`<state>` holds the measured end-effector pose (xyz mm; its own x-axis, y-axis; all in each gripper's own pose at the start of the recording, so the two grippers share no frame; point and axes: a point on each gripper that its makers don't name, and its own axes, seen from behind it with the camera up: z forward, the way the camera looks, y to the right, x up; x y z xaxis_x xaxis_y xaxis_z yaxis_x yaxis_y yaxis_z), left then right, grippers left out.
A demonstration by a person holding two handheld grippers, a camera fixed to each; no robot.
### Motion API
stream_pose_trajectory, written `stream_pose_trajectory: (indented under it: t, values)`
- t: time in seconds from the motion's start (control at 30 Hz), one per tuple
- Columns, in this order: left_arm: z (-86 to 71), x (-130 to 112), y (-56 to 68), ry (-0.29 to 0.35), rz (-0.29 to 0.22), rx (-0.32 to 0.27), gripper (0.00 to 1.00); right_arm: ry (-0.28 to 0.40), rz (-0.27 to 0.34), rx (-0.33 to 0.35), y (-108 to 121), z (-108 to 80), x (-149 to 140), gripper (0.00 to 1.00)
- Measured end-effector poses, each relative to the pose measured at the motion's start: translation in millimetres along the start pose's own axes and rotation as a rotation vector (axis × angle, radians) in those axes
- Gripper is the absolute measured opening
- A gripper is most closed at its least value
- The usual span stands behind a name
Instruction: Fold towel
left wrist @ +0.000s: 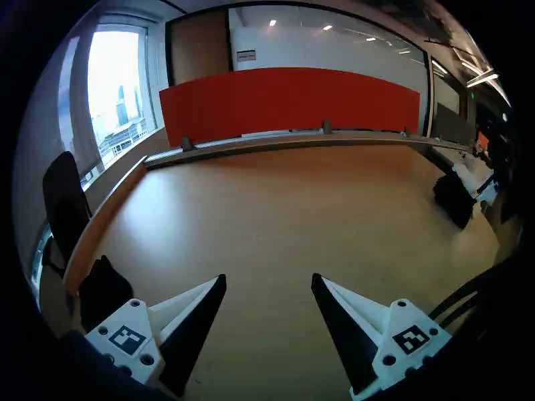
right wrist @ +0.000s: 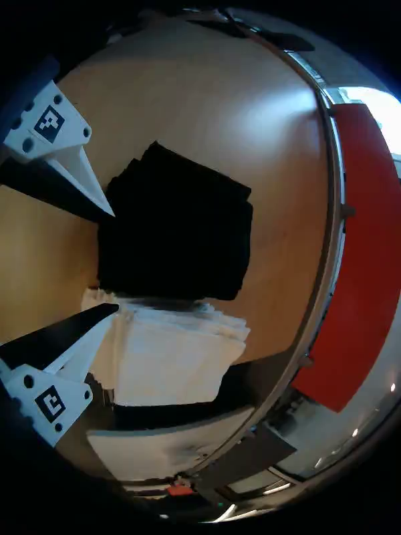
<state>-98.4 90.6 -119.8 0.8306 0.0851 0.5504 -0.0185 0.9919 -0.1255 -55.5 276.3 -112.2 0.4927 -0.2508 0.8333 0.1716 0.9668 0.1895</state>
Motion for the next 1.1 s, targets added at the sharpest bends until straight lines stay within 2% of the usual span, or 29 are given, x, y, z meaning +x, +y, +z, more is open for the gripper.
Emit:
stream_pose_trajectory:
  t: [0.27,0.63,0.87,1.1]
  values:
    - [-0.8,0.2,-4.3,0.008,-0.017,0.004,0.94,0.012,0.030,0.012,-9.7,-2.9,6.8,0.90]
    - [-3.4,0.4,-8.5,0.016,-0.031,0.013,0.94,0.041,0.148,0.013,-18.7,-5.6,18.7,0.90]
    - [-5.2,4.1,-11.7,0.027,-0.034,0.020,0.94,0.060,0.157,-0.003,-21.5,-9.6,24.7,0.90]
    - [-6.4,5.1,-15.4,0.029,-0.043,0.027,0.94,0.140,0.192,-0.048,-21.0,-18.4,44.0,0.90]
